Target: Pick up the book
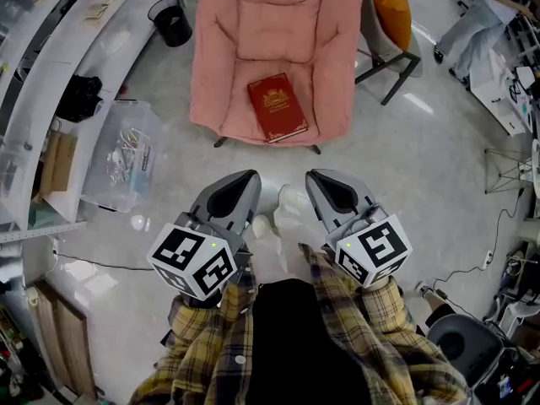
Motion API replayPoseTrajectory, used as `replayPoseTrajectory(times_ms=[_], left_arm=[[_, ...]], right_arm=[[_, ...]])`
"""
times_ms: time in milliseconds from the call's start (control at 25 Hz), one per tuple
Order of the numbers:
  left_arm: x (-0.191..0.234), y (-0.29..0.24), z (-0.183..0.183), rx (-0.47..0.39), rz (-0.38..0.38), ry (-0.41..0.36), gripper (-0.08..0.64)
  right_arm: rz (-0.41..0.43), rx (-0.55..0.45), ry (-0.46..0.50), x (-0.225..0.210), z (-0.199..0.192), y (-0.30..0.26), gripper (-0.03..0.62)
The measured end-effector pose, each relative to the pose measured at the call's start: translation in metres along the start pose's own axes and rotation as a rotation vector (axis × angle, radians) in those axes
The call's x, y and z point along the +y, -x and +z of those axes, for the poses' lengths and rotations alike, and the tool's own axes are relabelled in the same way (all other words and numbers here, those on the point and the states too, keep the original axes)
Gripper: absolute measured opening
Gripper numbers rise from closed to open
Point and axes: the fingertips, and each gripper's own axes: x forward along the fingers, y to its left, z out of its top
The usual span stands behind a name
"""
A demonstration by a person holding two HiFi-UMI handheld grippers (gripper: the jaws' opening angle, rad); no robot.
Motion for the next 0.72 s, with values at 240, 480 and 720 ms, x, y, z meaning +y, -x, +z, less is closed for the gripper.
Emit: replayPoseTrajectory(times_ms=[240,480,720], left_arm=[[0.015,-0.035,0.02,0.01,-0.013,0.0,0.003],[0.031,-0.079,0.054,-0.016,-0.009,-0.011,0.003],[0.041,-0.123,0.083,-0.041,-0.004,-0.012,0.003]], right_arm=[[-0.012,-0.003,-0.014,-0.033,0.011,-0.024,0.015],[-0.006,-0.03,0.009,-0.08,0.041,-0.052,0.015],[-0.006,-0.059,0.034,-0.125,0.068,-0.066,0.017]])
